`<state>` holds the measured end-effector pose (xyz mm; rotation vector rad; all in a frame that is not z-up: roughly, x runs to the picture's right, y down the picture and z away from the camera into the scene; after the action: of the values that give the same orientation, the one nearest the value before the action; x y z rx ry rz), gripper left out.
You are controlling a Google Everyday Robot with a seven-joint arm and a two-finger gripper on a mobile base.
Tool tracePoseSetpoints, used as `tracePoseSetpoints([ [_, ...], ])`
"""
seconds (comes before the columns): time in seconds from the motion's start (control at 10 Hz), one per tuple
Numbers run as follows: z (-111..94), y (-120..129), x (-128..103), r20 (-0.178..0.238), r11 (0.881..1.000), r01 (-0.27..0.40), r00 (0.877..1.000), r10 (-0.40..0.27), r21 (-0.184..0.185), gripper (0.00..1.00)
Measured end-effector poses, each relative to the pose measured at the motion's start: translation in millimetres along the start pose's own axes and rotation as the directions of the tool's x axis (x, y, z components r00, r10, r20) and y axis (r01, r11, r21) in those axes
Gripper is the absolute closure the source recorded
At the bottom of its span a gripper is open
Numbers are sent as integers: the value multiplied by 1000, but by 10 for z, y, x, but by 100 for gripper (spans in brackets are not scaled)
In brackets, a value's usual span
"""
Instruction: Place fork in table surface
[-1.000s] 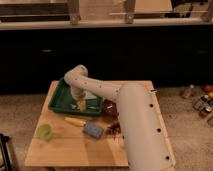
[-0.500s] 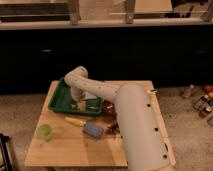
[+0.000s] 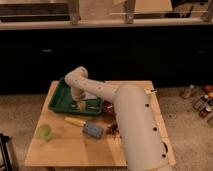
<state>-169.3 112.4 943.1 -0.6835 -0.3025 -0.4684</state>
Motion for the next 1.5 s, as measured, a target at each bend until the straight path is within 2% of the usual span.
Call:
tracePoseSetpoints([
  [0.1,-2,0,-9,1,1000,1,1000,-1,-1,76],
  [0.2,-16,10,-35,-1,1000,6,1000,-6,-8,91],
  [0.4,-38,6,2,-5,1000,3,1000,-3,-4,100],
  [1.0,-50,4,-1,-8,1000,5,1000,-5,-1,100],
  [1.1,-108,-26,40,-29,1000,8,1000,-7,20,100],
  [1.5,-329,-53,92,-59,998,7,998,-4,59,100],
])
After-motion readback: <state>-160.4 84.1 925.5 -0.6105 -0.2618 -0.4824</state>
